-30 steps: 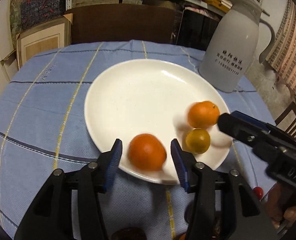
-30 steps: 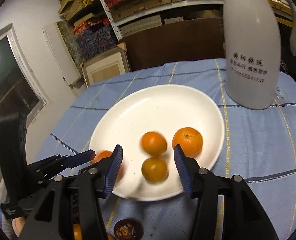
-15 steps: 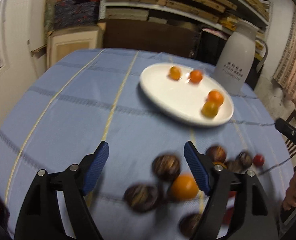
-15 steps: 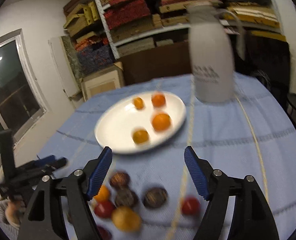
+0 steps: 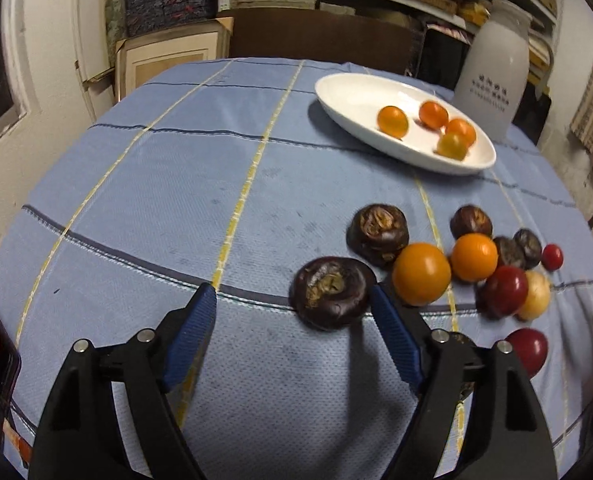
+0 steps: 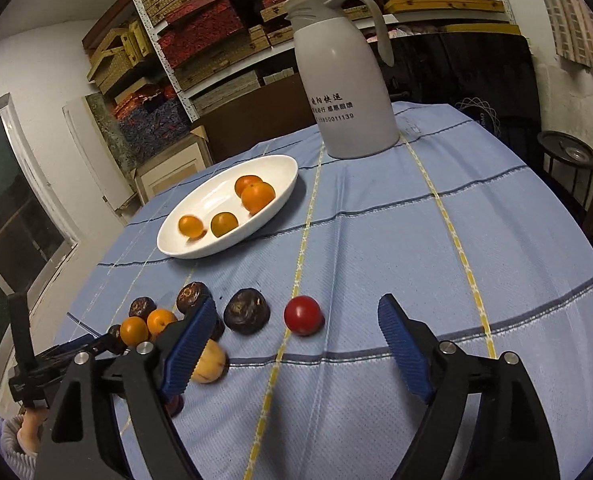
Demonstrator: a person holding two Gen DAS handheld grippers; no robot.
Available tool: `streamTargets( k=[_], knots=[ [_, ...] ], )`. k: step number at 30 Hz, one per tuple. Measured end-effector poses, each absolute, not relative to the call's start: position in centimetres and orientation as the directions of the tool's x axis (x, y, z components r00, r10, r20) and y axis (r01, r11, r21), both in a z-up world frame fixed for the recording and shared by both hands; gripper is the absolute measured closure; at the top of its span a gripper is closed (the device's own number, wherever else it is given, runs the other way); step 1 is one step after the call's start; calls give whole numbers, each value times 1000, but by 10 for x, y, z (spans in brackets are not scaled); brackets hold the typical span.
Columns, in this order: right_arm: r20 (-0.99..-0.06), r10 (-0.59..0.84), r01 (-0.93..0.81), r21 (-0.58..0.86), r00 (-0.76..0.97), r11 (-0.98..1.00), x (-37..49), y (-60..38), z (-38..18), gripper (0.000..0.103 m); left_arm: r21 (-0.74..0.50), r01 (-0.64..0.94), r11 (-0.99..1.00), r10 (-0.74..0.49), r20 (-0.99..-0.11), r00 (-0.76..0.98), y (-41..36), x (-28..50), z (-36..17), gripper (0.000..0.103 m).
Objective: Organize fruits
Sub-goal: 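Lift both open tools away from the plate back over the fruit, then grasp a dark brown dried fruit with the left tool while the right tool grasps a red cherry tomato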
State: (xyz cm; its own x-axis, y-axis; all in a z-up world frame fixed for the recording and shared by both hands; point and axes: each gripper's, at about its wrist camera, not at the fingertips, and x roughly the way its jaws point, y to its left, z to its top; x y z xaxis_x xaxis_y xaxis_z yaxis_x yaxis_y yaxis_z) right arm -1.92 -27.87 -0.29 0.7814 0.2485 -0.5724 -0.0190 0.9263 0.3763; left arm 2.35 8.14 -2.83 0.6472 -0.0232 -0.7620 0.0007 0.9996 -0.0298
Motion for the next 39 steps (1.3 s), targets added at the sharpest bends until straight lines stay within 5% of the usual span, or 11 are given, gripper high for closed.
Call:
streamTargets(
  k=[6,18,28,35,39],
  knots=[
    [-579,250,-18,376,776,926,-19,-277,-4,19,-20,28,999,-33,-777,629,77,31,-33,26],
    [-612,224,-1,342,758,940,-17,-274,-9,19,-42,95,995,-93,-778,622,67,41,-36,57],
    [-702,156,-13,205,695,979,-3,-252,-25,19,-65,67,996,-92,-764,638,74,36,-32,58],
    [-723,118,-37,127,680,991,15,-241,-30,58,-56,74,996,-91,-773,627,72,37,-35,58],
    [-732,136,-40,146,668,988,24,-244,-33,66,-49,76,996,-86,-776,625,71,38,-35,58]
  ],
)
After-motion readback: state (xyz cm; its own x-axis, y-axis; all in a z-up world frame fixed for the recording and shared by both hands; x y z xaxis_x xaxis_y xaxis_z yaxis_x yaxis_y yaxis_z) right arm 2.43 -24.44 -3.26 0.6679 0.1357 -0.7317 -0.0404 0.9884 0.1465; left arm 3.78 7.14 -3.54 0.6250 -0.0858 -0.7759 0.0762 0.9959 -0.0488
